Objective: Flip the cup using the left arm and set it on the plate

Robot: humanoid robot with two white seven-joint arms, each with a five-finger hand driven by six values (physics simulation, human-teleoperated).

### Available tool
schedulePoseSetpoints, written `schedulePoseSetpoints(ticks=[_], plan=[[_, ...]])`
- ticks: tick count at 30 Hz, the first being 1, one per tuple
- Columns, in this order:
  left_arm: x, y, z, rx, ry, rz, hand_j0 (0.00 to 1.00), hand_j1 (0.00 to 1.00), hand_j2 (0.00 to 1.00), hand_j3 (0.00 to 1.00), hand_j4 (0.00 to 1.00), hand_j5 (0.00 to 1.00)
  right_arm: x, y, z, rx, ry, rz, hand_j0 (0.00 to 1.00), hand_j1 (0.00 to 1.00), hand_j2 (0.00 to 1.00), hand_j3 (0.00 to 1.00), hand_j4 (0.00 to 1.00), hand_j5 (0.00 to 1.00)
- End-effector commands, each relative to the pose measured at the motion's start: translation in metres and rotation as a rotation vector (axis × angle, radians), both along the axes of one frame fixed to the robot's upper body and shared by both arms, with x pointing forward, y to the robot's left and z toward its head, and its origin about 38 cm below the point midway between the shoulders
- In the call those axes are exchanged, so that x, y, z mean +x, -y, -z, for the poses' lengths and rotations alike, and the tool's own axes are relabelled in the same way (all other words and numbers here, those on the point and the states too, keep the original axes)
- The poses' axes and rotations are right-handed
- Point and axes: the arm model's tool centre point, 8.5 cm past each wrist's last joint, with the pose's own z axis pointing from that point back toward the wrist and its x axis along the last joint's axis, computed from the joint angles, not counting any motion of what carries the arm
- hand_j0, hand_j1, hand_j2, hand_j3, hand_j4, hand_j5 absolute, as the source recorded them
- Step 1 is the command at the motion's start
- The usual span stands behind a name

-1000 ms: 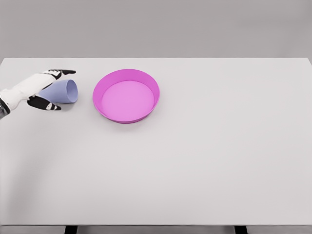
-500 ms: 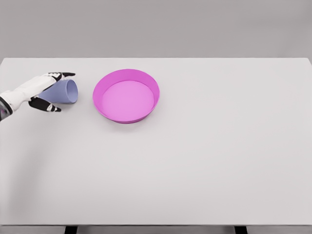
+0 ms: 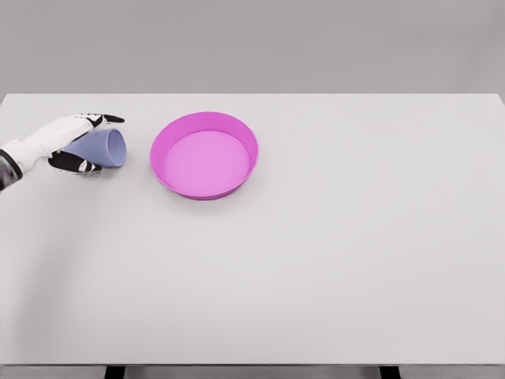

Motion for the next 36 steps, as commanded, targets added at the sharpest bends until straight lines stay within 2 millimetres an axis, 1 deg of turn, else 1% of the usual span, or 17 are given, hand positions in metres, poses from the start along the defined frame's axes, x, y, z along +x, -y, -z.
schedulePoseSetpoints(ticks=[1,5,8,15,18,20,27,30,33,35,36], plan=[[0.001,0.005,0.003,0.0,-0.003,0.004,0.89,0.89,0.89,0.89,0.89,0.89,0.0,0.0,0.0,0.0,0.0,0.001,1.0,1.0,1.0,1.0,1.0,1.0],[0.002,0.008,0.006,0.0,-0.009,0.003,0.9,0.9,0.9,0.9,0.9,0.9,-0.001,0.0,0.0,0.0,-0.002,-0.002,1.0,1.0,1.0,1.0,1.0,1.0],[0.001,0.002,0.014,0.018,-0.034,-0.015,0.9,0.9,0.9,0.9,0.9,0.9,0.0,0.0,0.0,0.0,0.0,-0.001,1.0,1.0,1.0,1.0,1.0,1.0],[0.002,0.004,0.014,0.016,-0.032,-0.014,0.89,0.89,0.89,0.89,0.89,0.89,-0.001,0.0,0.0,0.0,-0.002,-0.001,1.0,1.0,1.0,1.0,1.0,1.0],[0.003,0.004,0.012,0.018,-0.027,-0.011,0.8,0.8,0.8,0.8,0.8,0.8,-0.001,0.0,0.0,0.0,-0.002,-0.001,1.0,1.0,1.0,1.0,1.0,1.0],[0.003,0.004,0.011,0.017,-0.025,-0.01,0.77,0.77,0.77,0.77,0.77,0.77,-0.001,0.0,0.0,0.0,-0.002,-0.001,1.0,1.0,1.0,1.0,1.0,1.0],[0.003,0.006,0.012,0.018,-0.029,-0.007,0.75,0.75,0.75,0.75,0.75,0.75,-0.001,0.0,0.0,0.0,-0.001,0.001,1.0,1.0,1.0,1.0,1.0,1.0],[0.004,0.008,0.008,0.017,-0.016,0.001,0.75,0.75,0.75,0.75,0.75,0.75,-0.001,0.0,0.0,0.0,-0.002,-0.001,1.0,1.0,1.0,1.0,1.0,1.0],[0.004,0.008,0.005,0.008,-0.01,0.003,0.73,0.73,0.73,0.73,0.73,0.73,-0.001,0.0,0.0,0.0,-0.001,0.001,1.0,1.0,1.0,1.0,1.0,1.0],[0.004,0.009,0.002,0.001,0.0,0.005,0.69,0.69,0.69,0.69,0.69,0.69,-0.001,0.0,0.0,0.0,-0.002,-0.001,1.0,1.0,1.0,1.0,1.0,1.0],[0.005,0.009,0.0,-0.015,0.003,0.004,0.69,0.69,0.69,0.69,0.69,0.69,-0.001,0.0,0.0,0.0,-0.001,0.001,1.0,1.0,1.0,1.0,1.0,1.0]])
